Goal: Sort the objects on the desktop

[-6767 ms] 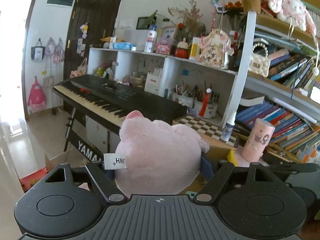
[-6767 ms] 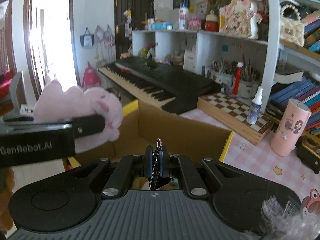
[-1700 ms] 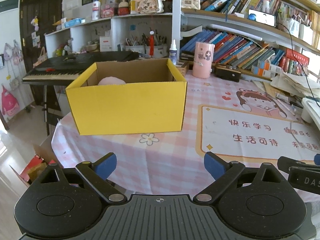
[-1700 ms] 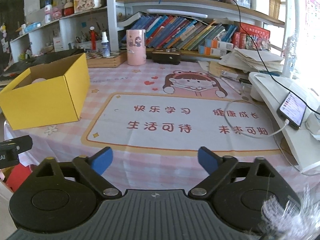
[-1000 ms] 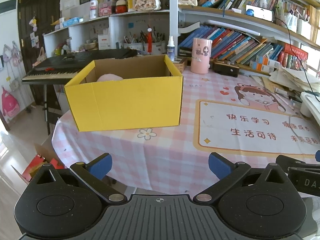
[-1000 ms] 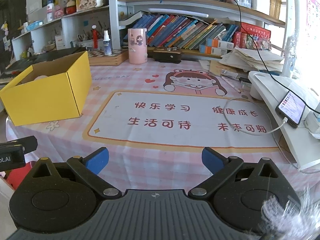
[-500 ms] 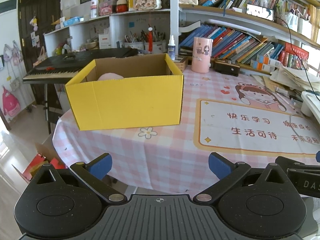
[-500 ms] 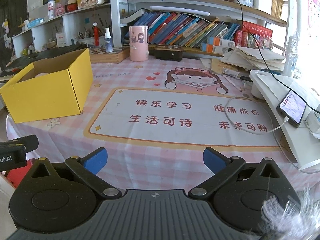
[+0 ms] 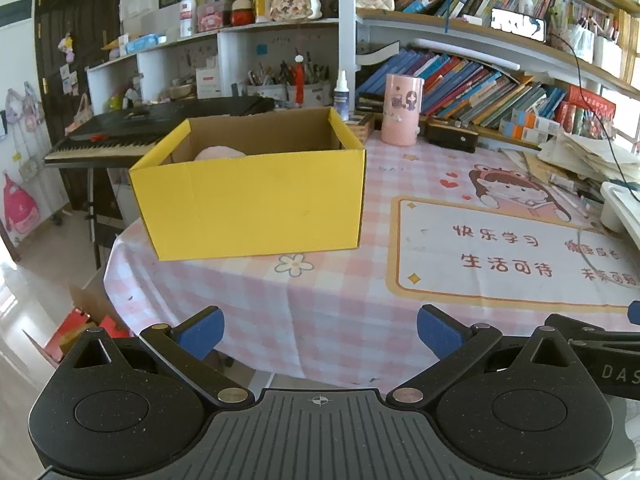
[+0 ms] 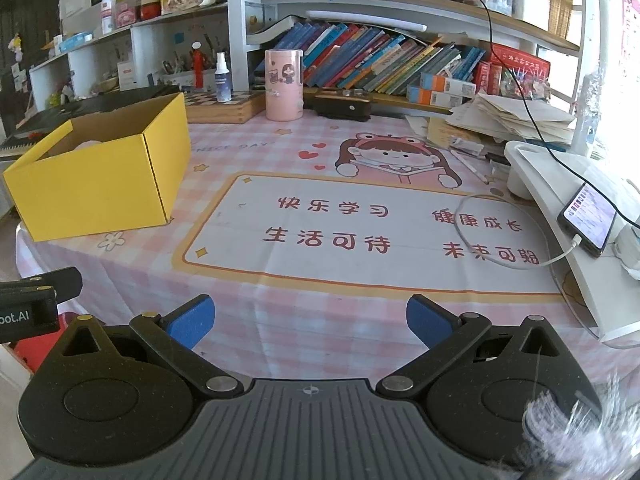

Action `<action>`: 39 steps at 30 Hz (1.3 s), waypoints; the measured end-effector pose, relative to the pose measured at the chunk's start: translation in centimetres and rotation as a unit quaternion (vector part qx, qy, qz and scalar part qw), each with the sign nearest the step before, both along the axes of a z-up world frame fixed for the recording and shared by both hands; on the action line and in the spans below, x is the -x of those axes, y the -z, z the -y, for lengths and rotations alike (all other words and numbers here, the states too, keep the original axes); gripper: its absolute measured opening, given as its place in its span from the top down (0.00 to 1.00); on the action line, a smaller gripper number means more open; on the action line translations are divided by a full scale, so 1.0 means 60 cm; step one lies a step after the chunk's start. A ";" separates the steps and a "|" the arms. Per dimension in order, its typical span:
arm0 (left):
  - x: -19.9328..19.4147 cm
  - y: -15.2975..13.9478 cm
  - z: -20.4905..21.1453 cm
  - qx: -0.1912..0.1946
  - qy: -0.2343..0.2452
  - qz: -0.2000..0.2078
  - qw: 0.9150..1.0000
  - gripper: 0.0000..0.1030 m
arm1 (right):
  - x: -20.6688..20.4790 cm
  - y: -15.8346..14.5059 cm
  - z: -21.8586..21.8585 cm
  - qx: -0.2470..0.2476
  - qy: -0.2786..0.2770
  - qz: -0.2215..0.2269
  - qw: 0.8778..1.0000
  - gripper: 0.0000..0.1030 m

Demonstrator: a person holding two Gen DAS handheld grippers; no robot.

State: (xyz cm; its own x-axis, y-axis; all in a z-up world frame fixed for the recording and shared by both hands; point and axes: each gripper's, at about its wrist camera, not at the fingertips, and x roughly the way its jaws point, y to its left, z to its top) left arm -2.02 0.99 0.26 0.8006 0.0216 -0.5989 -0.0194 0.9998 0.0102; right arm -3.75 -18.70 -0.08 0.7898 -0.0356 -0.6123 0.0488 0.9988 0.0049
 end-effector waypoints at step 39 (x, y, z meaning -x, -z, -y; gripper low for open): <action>0.000 0.001 0.008 0.002 0.003 -0.005 1.000 0.00 | 0.003 0.001 -0.003 0.000 -0.005 0.000 1.000 0.00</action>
